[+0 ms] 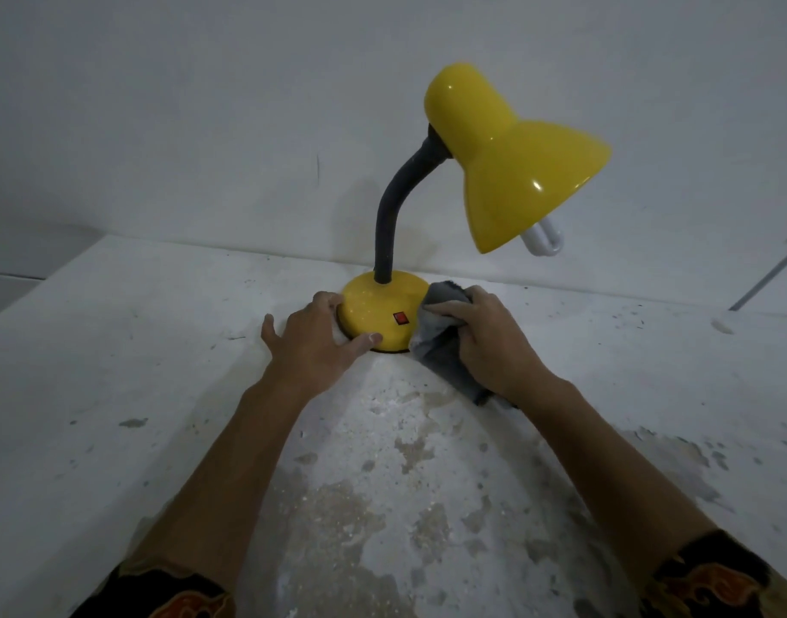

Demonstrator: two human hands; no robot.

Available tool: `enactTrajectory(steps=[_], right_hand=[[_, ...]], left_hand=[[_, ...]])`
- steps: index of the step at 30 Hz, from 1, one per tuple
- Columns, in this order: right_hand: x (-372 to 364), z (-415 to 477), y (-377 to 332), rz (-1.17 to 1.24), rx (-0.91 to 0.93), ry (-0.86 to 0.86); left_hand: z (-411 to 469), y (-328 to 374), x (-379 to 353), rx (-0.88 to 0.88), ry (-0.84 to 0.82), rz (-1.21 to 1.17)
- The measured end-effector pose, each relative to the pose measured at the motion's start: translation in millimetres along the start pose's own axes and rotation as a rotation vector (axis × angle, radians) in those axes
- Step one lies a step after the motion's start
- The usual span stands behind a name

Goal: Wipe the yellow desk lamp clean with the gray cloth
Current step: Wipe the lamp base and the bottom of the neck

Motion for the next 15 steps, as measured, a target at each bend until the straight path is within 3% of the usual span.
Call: enactTrajectory(steps=[6,15], right_hand=[[-8,-1,-4,-0.022,0.03,0.01],[-10,17,-2,-0.015,0.012,0.042]], left_hand=[[2,-3,-5,-0.017,-0.085,0.077],[-2,6,-5,-0.042,0.04,0.101]])
Point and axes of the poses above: each hand's wrist, its own z-axis towards the middle knuckle, its own x-axis out of the back of the hand, y = z × x, the point moved 4 cm from there along z, towards the middle knuckle, and after that the axes turned 15 degrees about -y, right-handed, at the moved point
